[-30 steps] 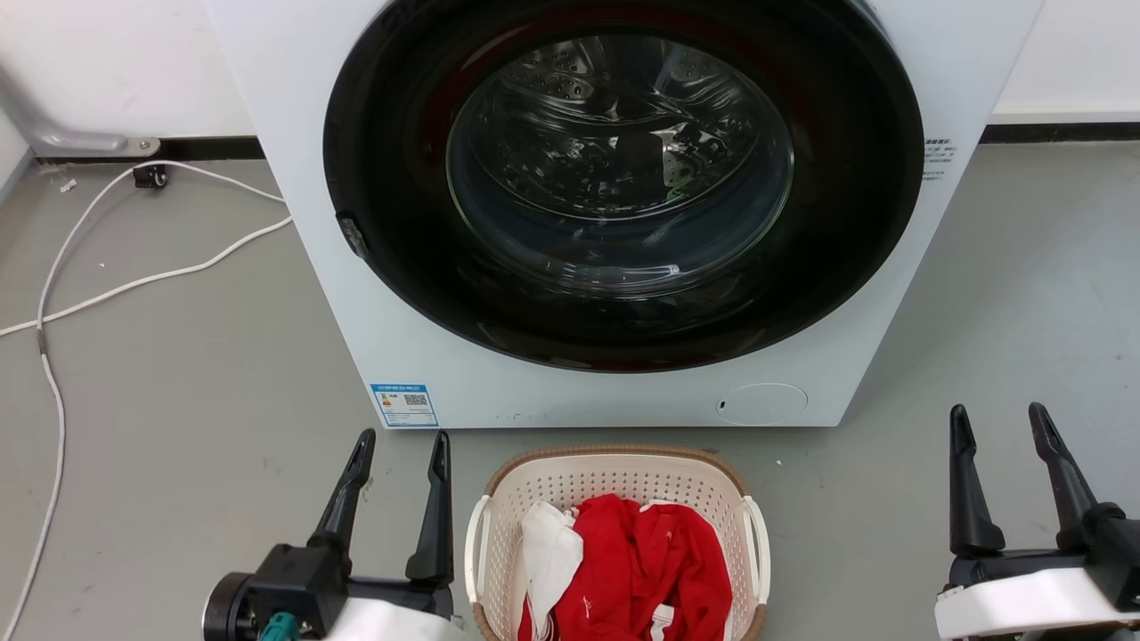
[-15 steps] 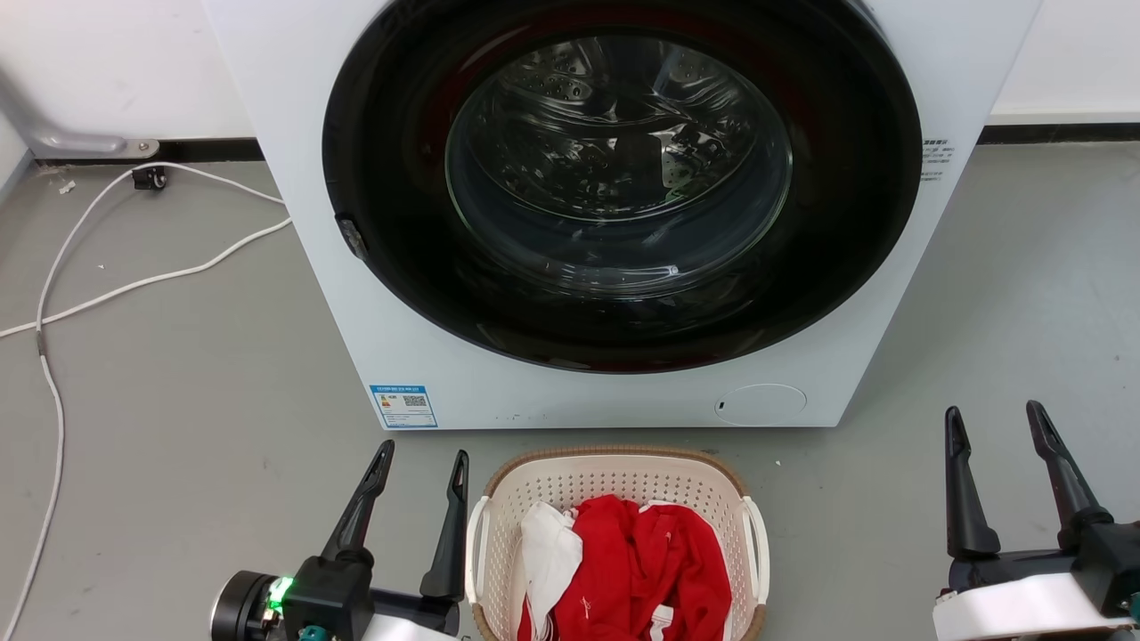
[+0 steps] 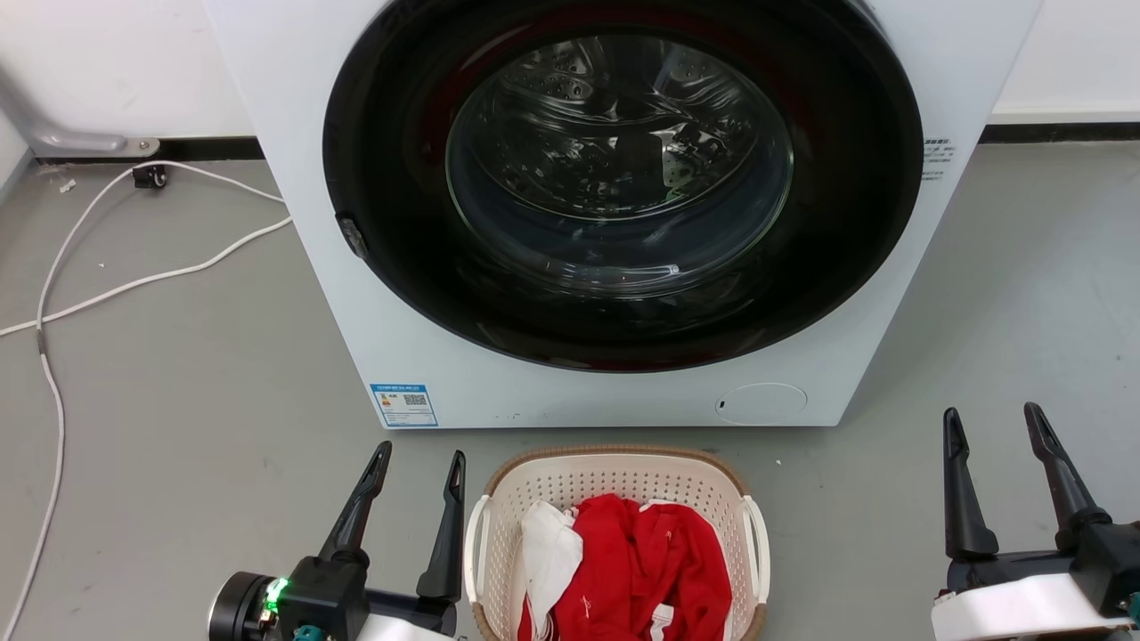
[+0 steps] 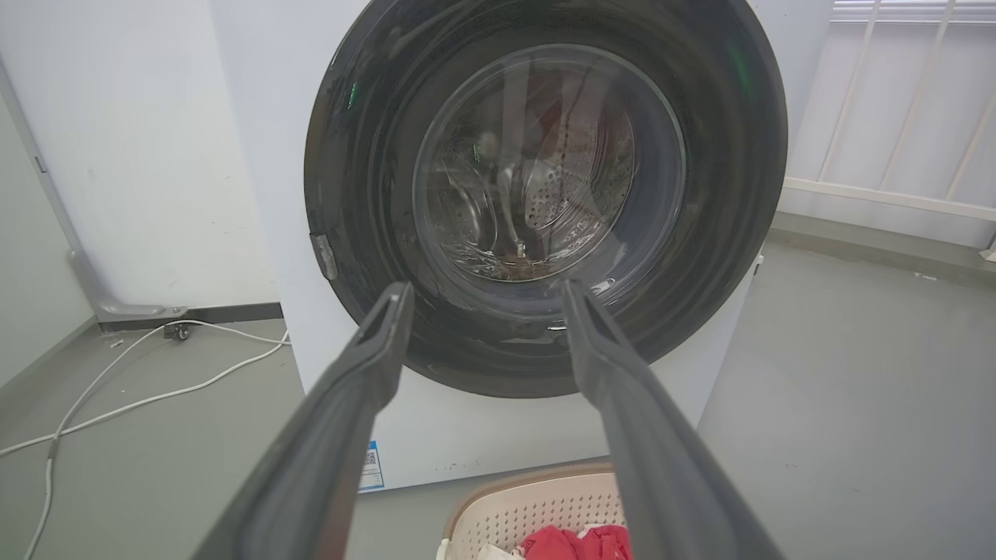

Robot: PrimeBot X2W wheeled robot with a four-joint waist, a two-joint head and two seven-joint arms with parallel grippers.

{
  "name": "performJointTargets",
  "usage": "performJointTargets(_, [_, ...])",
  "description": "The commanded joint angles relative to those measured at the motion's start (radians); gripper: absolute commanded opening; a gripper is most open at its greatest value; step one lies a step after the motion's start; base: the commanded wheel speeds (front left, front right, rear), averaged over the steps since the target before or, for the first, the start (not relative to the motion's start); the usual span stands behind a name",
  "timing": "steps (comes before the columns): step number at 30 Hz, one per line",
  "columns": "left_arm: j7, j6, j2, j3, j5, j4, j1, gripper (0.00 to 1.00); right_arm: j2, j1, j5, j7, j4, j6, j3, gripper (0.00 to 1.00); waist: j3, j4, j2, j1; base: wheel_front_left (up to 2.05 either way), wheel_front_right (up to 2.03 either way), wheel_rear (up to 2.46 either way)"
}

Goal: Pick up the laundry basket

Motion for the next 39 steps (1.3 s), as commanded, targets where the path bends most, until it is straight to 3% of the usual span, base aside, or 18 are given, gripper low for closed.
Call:
performJointTargets(1, [-0.003,-0.004,-0.001,0.001,0.001,0.002,0.006,1.00,-0.001,0.003,0.000,-0.002,0.002,0.000,0.001,1.00,0.002,0.000,0.0000,-0.0001,0.00,0.00,0.00])
performJointTargets(9, [-0.003,0.001,-0.002,0.005,-0.005,0.018,-0.010,1.00,-0.001,-0.020,-0.006,-0.002,0.008,0.000,0.007,1.00,0.038,-0.008,0.0000,-0.0001,0.00,0.00,0.00])
performJointTargets(16, [-0.003,-0.009,-0.002,0.014,0.014,0.143,-0.098,1.00,0.000,-0.107,0.001,0.032,0.102,0.000,0.014,1.00,0.154,-0.018,0.0000,-0.0001,0.00,0.00,0.00])
performJointTargets(29, [-0.003,-0.053,0.062,0.002,0.023,0.540,-0.430,1.00,0.000,-0.405,0.006,0.135,0.403,0.000,0.052,1.00,0.417,-0.028,0.0000,-0.0001,0.00,0.00,0.00])
performJointTargets(39, [-0.003,-0.067,0.089,-0.069,-0.033,0.787,-0.618,1.00,0.000,-0.585,0.024,0.122,0.672,0.000,0.109,1.00,0.547,-0.029,0.0000,-0.0001,0.00,0.00,0.00])
